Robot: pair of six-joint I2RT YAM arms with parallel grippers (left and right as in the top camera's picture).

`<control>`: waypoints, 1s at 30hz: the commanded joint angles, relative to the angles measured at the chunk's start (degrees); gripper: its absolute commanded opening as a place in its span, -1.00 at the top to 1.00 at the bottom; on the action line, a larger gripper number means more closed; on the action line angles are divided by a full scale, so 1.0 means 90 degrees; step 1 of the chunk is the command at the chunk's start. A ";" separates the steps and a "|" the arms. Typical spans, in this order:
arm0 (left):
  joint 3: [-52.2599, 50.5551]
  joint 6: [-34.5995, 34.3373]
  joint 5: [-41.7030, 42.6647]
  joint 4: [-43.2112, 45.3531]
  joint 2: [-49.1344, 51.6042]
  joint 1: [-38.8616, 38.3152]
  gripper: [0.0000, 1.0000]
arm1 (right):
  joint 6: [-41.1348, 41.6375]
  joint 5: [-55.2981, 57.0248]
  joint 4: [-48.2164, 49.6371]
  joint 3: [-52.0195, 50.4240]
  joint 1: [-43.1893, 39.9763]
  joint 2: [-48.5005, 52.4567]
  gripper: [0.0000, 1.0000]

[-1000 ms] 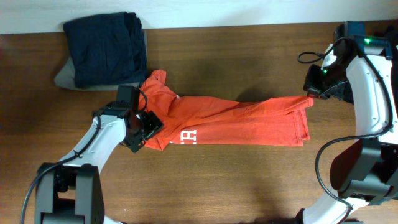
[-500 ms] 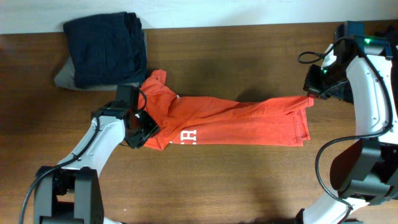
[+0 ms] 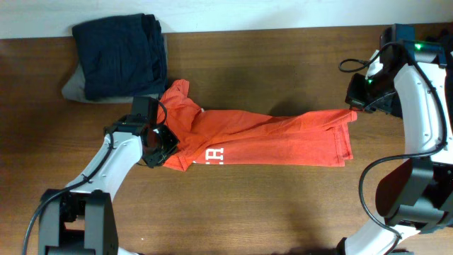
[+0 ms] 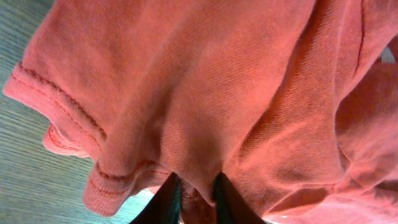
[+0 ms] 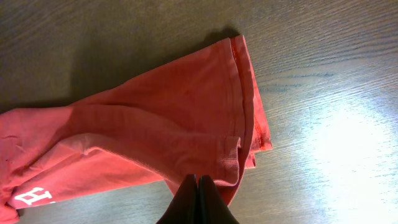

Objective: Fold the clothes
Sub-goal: 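Grasp the left end of the red T-shirt with the left gripper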

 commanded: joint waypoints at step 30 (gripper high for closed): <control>0.0061 -0.1263 0.0124 -0.0330 -0.0335 -0.0265 -0.36 | 0.0029 -0.0034 0.0015 0.0015 -0.0036 -0.0107 0.93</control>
